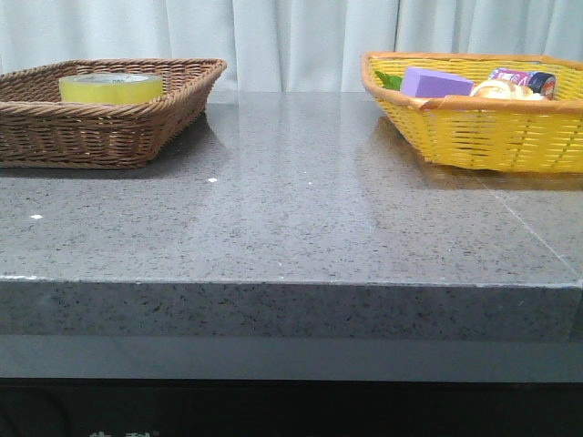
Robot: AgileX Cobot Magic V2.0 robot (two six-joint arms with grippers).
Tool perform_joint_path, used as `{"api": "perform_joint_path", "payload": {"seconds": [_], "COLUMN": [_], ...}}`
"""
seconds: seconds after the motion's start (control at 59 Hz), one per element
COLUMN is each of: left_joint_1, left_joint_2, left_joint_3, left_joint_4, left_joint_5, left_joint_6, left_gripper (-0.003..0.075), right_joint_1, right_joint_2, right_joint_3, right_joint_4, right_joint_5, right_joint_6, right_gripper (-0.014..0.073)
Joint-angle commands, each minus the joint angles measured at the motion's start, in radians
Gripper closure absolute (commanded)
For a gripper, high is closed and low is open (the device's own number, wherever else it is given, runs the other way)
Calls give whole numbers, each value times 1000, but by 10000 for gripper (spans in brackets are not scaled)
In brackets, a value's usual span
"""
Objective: Transfer tape with both arms
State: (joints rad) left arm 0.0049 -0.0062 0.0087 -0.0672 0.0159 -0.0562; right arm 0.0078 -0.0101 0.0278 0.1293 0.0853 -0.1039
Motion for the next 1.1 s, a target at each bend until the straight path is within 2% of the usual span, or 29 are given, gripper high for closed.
{"api": "perform_joint_path", "payload": {"seconds": [0.0,0.271,1.086], "left_joint_1": [0,0,0], "left_joint_2": [-17,-17,-17], "left_joint_3": [39,39,39], "left_joint_4": [-3,-3,-3], "left_joint_5": [-81,-81,-81], "left_joint_6": [-11,-11,-11], "left_gripper": [740,740,740], "right_joint_1": [-20,-28,-49], "right_joint_2": [-27,-27,-27], "right_joint_3": [-26,-26,-26], "right_joint_4": [-5,-5,-5], "right_joint_5": [-107,-188,-184], "right_joint_6": [-9,-9,-9], "right_gripper": [662,662,662]}}
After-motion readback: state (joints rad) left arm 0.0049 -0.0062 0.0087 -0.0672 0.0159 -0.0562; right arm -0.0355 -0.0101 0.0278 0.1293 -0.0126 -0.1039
